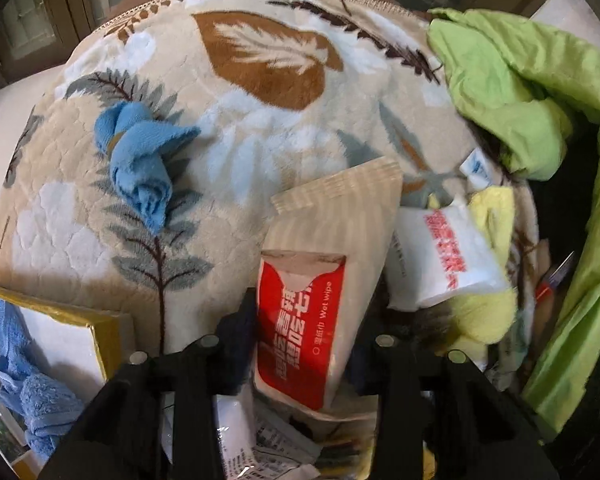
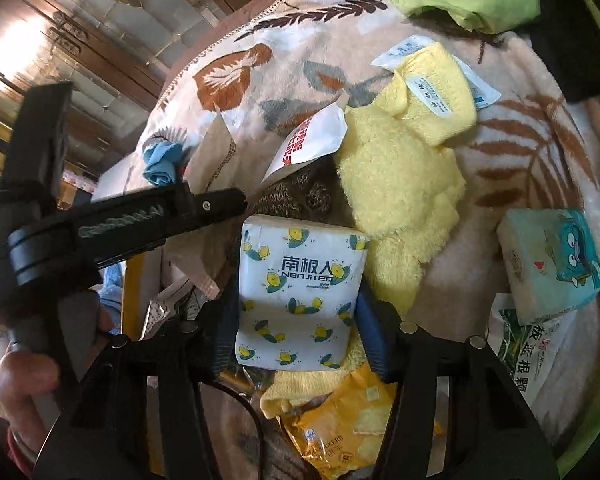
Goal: Organize soft objects
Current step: 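Grasp the red wet-wipe packet with the left tool while the right tool grips the lemon-print tissue pack, then carry the wet-wipe packet with the left tool into the box while the right tool drops the tissue pack there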
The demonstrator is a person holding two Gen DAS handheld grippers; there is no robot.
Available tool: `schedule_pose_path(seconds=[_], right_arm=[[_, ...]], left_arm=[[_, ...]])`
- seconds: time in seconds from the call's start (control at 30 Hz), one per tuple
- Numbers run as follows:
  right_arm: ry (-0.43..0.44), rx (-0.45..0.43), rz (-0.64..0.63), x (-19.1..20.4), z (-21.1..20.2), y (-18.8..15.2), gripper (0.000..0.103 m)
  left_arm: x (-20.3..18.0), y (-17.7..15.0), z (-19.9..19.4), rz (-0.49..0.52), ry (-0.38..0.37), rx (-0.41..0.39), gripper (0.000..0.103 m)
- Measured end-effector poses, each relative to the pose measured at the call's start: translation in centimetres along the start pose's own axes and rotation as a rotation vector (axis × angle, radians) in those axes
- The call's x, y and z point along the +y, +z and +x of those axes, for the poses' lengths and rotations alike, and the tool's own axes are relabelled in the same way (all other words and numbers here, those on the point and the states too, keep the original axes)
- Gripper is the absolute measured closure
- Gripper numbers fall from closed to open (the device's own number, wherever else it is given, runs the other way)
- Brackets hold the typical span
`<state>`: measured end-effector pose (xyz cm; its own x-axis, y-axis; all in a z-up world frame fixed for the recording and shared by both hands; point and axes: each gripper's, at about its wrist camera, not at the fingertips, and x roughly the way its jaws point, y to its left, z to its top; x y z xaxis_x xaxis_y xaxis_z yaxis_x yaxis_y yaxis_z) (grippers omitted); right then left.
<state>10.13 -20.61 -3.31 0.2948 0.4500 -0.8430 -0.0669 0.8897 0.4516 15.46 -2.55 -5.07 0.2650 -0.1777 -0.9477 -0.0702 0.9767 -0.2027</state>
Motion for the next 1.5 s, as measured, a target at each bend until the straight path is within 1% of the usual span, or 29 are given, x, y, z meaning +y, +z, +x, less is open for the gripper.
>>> schedule_pose_path(seconds=[0.13,0.23,0.33,0.47,0.57,0.67,0.77,0.83,0.9,1.03,1.13,1.2,1.3,1.4,1.5], right_arm=[[0.044,-0.003,0.021,-0.8,-0.5,-0.2,0.051],[0.069,-0.007,0.031,-0.9,-0.9,-0.2,0.051],[0.092,-0.027,0.033,-0.7,-2.0,-0.2,0.052],[0.112,-0.052,0.048,-0.7,-3.5,-0.2,0.052],[0.136,-0.062,0.054,-0.4,-4.6,-0.2,0.052],[0.149,-0.08,0.031,0.8,-5.7,-0.3,0.052],[0.184,-0.083,0.01,2.5,-6.7,-0.4,0.051],[0.205,-0.08,-0.03,4.4,-7.2,-0.5,0.051],[0.235,-0.071,-0.056,6.2,-7.1,-0.6,0.051],[0.298,-0.011,-0.116,10.5,-5.7,-1.1,0.051],[0.307,0.037,-0.175,13.5,-3.6,-1.7,0.051],[0.292,0.065,-0.2,15.2,-1.7,-2.0,0.051],[0.259,0.113,-0.239,17.3,1.3,-2.3,0.051],[0.207,0.128,-0.27,18.5,3.8,-2.2,0.051],[0.146,0.118,-0.294,19.1,5.6,-1.9,0.051]], left_arm=[[-0.3,-0.4,-0.5,0.004,0.022,-0.015,0.069],[0.1,-0.6,-1.6,-0.009,0.027,-0.041,0.069],[0.5,-0.8,-3.0,-0.014,0.008,-0.051,0.069],[0.8,-1.6,-6.0,-0.015,-0.024,-0.079,0.069],[1.5,-2.3,-8.4,-0.019,-0.032,-0.099,0.069],[2.4,-3.1,-10.0,-0.033,-0.05,-0.102,0.069],[3.9,-4.4,-12.0,-0.046,-0.039,-0.124,0.069],[4.9,-5.2,-13.1,-0.062,-0.037,-0.133,0.069],[6.3,-6.4,-14.5,-0.078,-0.014,-0.148,0.069],[9.6,-8.4,-16.4,-0.109,0.054,-0.155,0.069],[12.1,-10.0,-16.3,-0.152,0.134,-0.153,0.069],[13.5,-10.9,-15.3,-0.175,0.158,-0.128,0.069],[14.8,-11.9,-13.9,-0.203,0.164,-0.096,0.069],[15.3,-12.4,-12.5,-0.207,0.216,-0.089,0.068],[16.1,-12.8,-11.1,-0.235,0.223,-0.076,0.067]])
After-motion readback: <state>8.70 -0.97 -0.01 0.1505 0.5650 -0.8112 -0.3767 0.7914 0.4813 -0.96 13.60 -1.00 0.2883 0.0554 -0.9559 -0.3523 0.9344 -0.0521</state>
